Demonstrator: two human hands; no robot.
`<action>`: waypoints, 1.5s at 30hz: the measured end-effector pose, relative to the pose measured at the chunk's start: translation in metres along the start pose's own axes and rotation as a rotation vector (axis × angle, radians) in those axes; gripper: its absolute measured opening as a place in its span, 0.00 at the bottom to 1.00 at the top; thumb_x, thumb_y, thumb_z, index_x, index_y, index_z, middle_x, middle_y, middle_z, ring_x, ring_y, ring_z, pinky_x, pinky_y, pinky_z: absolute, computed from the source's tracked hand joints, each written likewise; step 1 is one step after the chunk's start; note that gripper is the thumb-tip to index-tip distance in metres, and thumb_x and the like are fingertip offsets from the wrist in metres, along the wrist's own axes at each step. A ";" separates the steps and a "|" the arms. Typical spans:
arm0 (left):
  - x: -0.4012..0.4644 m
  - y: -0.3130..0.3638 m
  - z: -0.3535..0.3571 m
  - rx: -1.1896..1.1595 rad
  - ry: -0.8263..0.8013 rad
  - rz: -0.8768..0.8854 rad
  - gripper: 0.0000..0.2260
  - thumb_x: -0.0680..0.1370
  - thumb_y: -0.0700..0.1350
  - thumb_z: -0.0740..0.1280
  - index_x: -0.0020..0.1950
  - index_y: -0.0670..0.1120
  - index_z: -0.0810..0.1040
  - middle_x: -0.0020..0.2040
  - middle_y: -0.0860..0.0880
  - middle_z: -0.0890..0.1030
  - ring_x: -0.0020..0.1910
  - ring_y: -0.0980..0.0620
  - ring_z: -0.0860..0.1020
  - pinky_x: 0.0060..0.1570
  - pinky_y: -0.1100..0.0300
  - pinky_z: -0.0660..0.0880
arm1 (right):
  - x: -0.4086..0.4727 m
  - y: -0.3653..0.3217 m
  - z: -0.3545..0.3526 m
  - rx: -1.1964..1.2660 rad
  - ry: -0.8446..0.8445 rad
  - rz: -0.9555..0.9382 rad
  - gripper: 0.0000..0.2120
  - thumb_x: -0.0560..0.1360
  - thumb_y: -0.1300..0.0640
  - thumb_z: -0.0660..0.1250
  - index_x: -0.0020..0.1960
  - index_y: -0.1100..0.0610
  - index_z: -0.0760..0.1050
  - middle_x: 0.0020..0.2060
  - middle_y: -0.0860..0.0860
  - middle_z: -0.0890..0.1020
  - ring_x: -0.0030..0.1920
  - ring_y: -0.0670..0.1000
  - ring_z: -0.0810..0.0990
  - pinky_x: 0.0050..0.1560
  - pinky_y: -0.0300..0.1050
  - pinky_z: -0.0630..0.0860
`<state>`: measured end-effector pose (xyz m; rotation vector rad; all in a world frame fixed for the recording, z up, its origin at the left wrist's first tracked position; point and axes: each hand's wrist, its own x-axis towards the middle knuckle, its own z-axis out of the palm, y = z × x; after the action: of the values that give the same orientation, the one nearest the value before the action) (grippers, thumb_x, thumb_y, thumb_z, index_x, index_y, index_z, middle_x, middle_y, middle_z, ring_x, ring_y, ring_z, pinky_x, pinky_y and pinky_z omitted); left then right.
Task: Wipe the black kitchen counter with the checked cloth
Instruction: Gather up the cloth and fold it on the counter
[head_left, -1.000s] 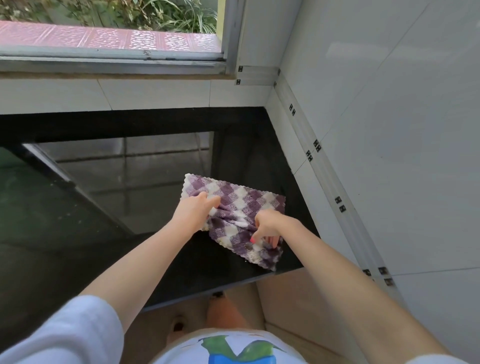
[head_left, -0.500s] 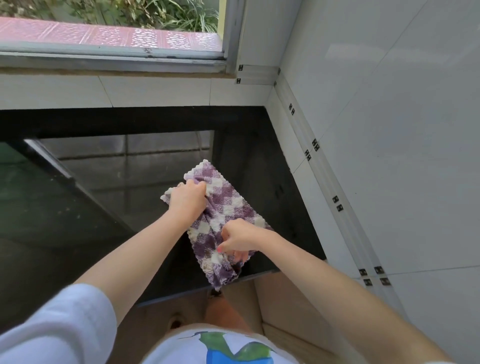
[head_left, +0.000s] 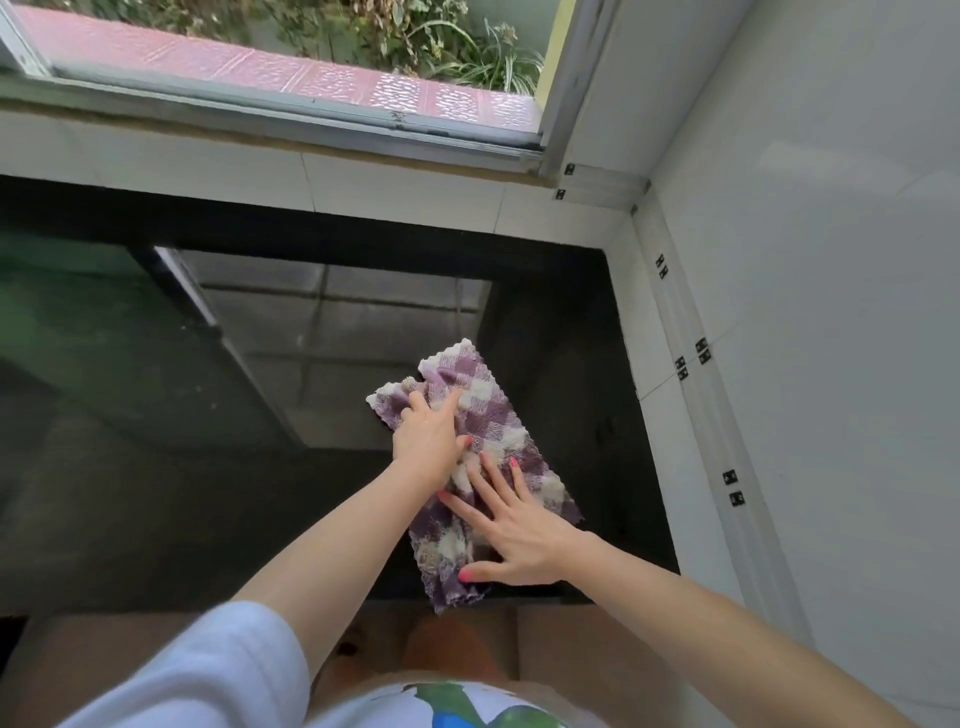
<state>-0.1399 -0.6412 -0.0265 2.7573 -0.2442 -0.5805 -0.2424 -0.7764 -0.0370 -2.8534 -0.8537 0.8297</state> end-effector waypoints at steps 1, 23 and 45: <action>0.001 -0.001 0.001 -0.003 -0.001 0.000 0.28 0.79 0.53 0.63 0.76 0.54 0.56 0.72 0.35 0.59 0.64 0.39 0.70 0.57 0.49 0.73 | 0.004 -0.003 0.003 -0.009 0.007 0.006 0.40 0.74 0.28 0.46 0.73 0.41 0.26 0.75 0.58 0.31 0.72 0.59 0.23 0.71 0.61 0.27; -0.003 -0.151 -0.052 0.224 0.084 -0.094 0.30 0.80 0.41 0.61 0.78 0.53 0.50 0.67 0.43 0.64 0.67 0.44 0.63 0.56 0.54 0.72 | 0.156 -0.154 -0.035 0.206 0.102 -0.009 0.49 0.64 0.24 0.35 0.78 0.50 0.33 0.78 0.55 0.37 0.74 0.60 0.27 0.69 0.61 0.24; -0.005 -0.402 -0.139 0.405 0.100 -0.035 0.36 0.79 0.40 0.62 0.79 0.54 0.43 0.68 0.43 0.62 0.66 0.45 0.63 0.54 0.57 0.70 | 0.350 -0.350 -0.091 0.165 0.126 0.057 0.41 0.73 0.32 0.46 0.78 0.50 0.36 0.78 0.57 0.38 0.75 0.63 0.29 0.69 0.66 0.26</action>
<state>-0.0453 -0.2266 -0.0386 3.1762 -0.3208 -0.4384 -0.1239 -0.2881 -0.0598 -2.7615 -0.6602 0.6816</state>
